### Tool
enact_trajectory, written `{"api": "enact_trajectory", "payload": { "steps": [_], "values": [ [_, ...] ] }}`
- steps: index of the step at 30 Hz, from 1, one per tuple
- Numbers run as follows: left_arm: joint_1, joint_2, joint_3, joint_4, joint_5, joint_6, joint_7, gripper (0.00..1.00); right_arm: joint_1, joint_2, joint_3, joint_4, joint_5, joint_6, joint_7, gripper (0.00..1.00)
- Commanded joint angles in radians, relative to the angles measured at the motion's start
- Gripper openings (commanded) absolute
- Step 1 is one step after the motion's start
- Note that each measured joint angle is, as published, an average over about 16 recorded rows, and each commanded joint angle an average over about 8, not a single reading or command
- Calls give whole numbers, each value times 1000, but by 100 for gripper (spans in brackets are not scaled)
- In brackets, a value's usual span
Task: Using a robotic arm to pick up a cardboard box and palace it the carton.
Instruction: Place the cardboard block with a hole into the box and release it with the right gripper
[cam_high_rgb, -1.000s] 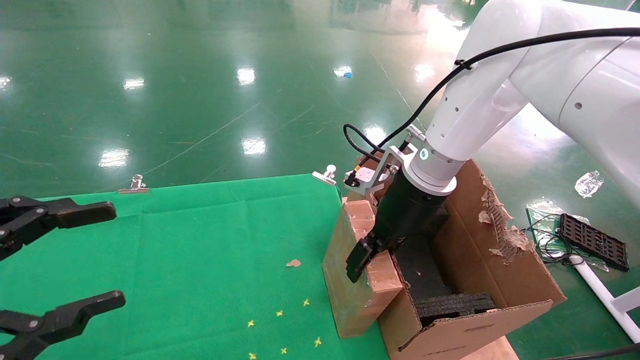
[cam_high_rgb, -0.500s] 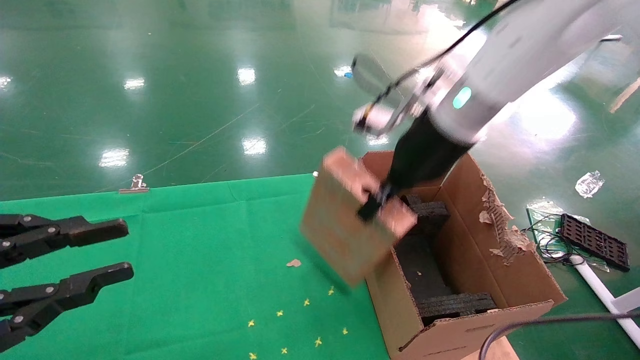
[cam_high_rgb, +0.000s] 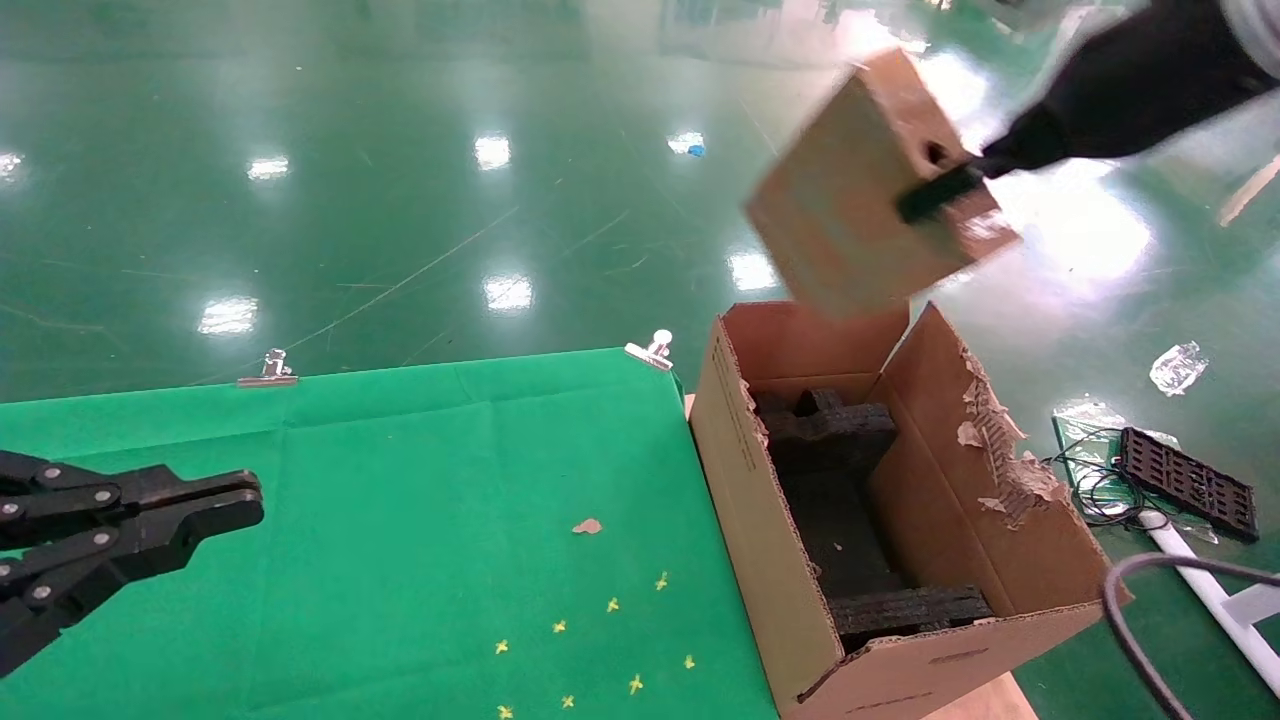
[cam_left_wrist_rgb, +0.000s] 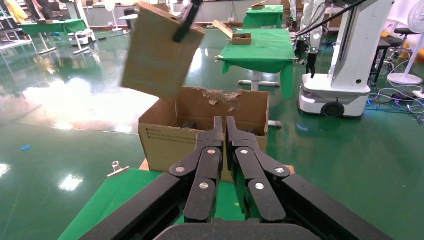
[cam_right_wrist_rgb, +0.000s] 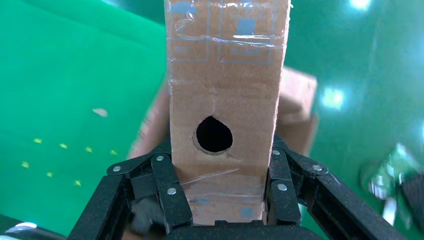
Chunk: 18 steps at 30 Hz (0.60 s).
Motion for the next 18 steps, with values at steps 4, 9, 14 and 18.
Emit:
{"api": "enact_trajectory", "payload": {
  "steps": [4,9,14,18],
  "values": [
    [0,0,0,0,0,0,0,100,-11,65,-29,-22,-38,-14,30,0],
    [0,0,0,0,0,0,0,100,-67,117,-54,-37,-47,-12,69,0],
    [0,0,1,0,0,0,0,100,-115,142,-73,-55,-54,-1,101,0],
    [0,0,1,0,-1,0,0,100,-162,150,-83,-74,-53,19,120,0]
  ]
}}
